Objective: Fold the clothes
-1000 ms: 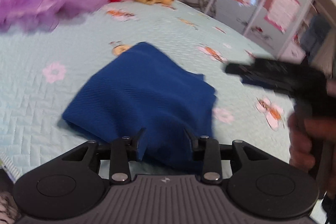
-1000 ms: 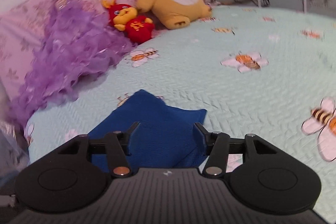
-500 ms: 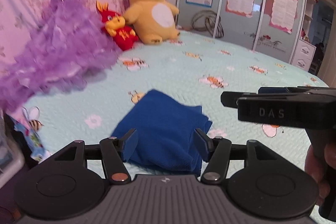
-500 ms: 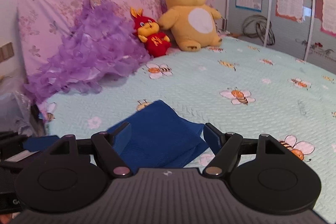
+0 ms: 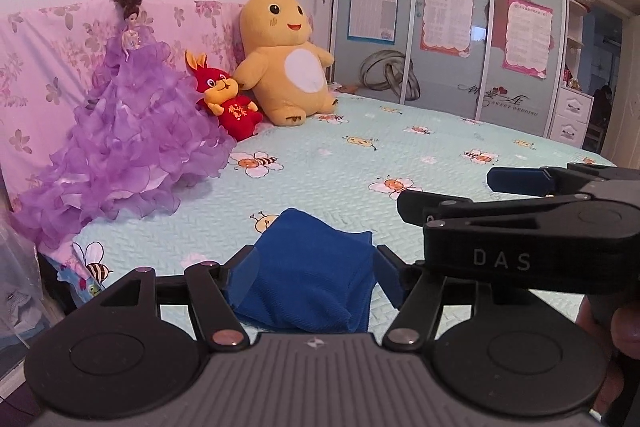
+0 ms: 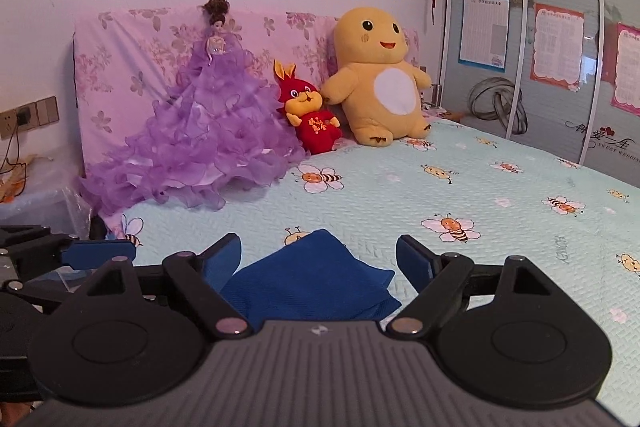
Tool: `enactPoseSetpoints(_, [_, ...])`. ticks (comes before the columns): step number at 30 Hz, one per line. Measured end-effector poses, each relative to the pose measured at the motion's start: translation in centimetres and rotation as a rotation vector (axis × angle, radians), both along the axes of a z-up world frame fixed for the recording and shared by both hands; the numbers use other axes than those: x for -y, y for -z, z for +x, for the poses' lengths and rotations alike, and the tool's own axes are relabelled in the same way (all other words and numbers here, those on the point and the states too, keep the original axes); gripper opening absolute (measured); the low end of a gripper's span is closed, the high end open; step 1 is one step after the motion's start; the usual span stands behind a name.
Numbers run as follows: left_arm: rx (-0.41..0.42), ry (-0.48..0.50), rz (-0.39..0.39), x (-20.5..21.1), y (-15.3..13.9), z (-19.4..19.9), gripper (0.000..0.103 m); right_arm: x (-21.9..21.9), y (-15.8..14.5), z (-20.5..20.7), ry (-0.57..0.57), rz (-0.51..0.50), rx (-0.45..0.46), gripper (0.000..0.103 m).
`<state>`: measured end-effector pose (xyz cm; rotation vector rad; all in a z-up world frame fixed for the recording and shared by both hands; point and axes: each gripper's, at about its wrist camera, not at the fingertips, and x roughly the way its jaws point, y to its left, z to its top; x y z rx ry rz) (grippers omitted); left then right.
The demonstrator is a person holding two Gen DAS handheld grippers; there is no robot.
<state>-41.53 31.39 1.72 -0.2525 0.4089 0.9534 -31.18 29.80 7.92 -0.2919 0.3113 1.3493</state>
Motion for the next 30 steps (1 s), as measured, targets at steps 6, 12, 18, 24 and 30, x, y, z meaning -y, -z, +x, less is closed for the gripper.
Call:
enactPoseSetpoints(6, [-0.001, 0.003, 0.008, 0.2, -0.3, 0.1, 0.067, 0.8, -0.6, -0.6, -0.004, 0.014, 0.017, 0.084])
enactPoseSetpoints(12, [0.001, 0.002, 0.012, 0.5, -0.3, -0.1, 0.07, 1.2, -0.7, -0.9, -0.002, 0.024, 0.018, 0.084])
enactPoseSetpoints(18, [-0.001, -0.003, 0.022, 0.7, -0.4, -0.1, 0.075, 1.6, -0.9, -1.1, -0.005, 0.04, 0.019, 0.084])
enactPoseSetpoints(24, [-0.005, -0.01, 0.015, 0.6, -0.2, -0.3, 0.077, 1.4, -0.7, -1.2, -0.005, 0.031, 0.004, 0.084])
enactPoseSetpoints(30, [-0.007, -0.004, 0.002, 0.7, 0.2, -0.4, 0.081, 1.3, -0.1, -1.0, -0.01, 0.021, -0.038, 0.084])
